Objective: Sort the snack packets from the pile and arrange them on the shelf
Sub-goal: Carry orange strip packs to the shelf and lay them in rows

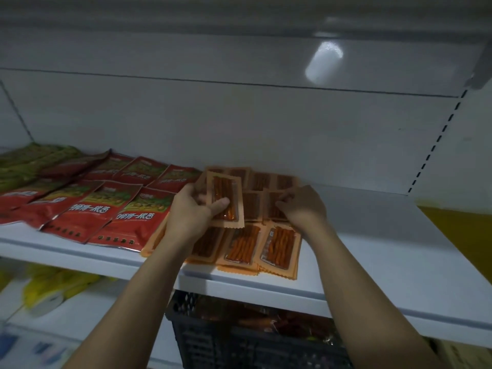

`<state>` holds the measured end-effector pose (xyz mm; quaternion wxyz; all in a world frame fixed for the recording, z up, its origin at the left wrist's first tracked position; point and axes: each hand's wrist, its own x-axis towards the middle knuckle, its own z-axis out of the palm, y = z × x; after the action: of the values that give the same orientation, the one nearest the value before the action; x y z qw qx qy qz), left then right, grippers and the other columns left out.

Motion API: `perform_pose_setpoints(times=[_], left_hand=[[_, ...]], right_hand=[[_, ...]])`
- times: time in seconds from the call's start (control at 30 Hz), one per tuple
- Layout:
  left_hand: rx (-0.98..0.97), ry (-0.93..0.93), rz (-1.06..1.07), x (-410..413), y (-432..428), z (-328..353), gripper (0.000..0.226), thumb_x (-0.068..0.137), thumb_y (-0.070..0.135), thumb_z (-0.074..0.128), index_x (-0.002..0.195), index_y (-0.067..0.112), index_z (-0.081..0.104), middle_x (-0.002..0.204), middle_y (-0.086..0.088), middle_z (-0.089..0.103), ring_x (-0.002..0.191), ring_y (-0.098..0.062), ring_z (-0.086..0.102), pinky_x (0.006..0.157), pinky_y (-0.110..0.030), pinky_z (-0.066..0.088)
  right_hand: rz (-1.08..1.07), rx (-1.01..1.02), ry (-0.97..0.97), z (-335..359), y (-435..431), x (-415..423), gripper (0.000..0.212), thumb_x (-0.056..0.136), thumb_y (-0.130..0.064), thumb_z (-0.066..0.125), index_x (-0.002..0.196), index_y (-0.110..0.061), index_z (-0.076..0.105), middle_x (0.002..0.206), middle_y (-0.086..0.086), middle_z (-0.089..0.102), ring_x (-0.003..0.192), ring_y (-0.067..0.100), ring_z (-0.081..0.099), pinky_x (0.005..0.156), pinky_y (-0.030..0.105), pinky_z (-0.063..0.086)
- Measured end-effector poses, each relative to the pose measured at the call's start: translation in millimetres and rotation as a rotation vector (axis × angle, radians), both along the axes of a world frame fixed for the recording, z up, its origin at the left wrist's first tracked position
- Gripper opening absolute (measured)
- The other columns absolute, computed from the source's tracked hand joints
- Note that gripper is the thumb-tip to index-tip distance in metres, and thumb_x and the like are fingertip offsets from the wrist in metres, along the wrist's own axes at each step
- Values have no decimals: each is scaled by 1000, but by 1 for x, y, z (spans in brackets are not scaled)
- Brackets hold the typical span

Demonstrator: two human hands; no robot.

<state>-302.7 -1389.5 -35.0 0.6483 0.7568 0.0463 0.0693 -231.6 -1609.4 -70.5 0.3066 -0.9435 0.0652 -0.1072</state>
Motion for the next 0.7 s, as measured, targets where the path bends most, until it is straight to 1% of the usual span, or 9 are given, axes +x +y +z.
perform_pose_setpoints(times=[0.1,0.17,0.27,0.33,0.37,0.43,0.5,0.63,0.7], left_hand=[[2,27,3,-3,3,0,32,83,22,76,109,24,57,94,1,72,85,-19,73,86,-52,56],[-2,34,8,-5,4,1,39,82,22,77,114,23,55,94,1,72,84,-18,73,86,-52,56],[14,11,4,-7,3,3,43,81,21,78,115,27,53,96,1,72,87,-18,72,87,-52,56],[48,-23,-24,-10,1,5,44,79,22,79,112,33,52,98,2,72,90,-18,72,87,-50,56],[63,-41,-51,-12,-1,5,44,79,22,80,112,34,53,99,1,72,91,-17,72,86,-49,56],[96,-58,-123,-17,-5,5,45,80,20,78,116,32,56,103,3,71,92,-14,71,83,-43,57],[186,-58,-196,-22,-7,4,41,82,20,75,118,32,59,103,11,66,89,-6,68,78,-35,58],[396,-25,-317,-27,-3,-5,39,86,22,72,114,41,54,98,19,59,74,8,65,59,-15,52],[550,-20,-345,-30,-1,-10,43,87,27,72,121,42,52,103,20,56,83,4,62,68,-17,53]], right_hand=[[6,-76,20,-1,2,-1,17,88,-36,64,100,-31,74,119,5,62,112,26,57,91,39,52],[35,-76,-25,1,4,-6,23,89,-38,60,106,-31,73,120,3,62,112,25,58,90,36,51],[129,115,-160,16,11,-23,26,93,-36,59,116,-29,69,113,-14,61,100,7,58,79,20,43],[264,229,-158,28,20,-38,32,93,-40,61,125,-33,62,104,-25,55,88,-9,53,72,4,38],[336,282,-136,31,26,-44,39,91,-44,64,128,-36,58,108,-25,56,92,-10,54,76,3,40],[393,352,-115,32,38,-52,51,86,-44,70,133,-37,54,119,-13,64,107,4,60,93,24,50],[363,379,-130,29,46,-55,48,82,-30,77,126,-34,60,115,-8,68,106,12,63,95,40,52],[303,333,-28,23,53,-67,34,82,-25,77,115,-28,67,113,-9,67,99,11,64,88,38,56],[279,262,9,20,53,-72,33,84,-29,75,116,-30,66,116,-8,65,96,10,64,82,35,57]])
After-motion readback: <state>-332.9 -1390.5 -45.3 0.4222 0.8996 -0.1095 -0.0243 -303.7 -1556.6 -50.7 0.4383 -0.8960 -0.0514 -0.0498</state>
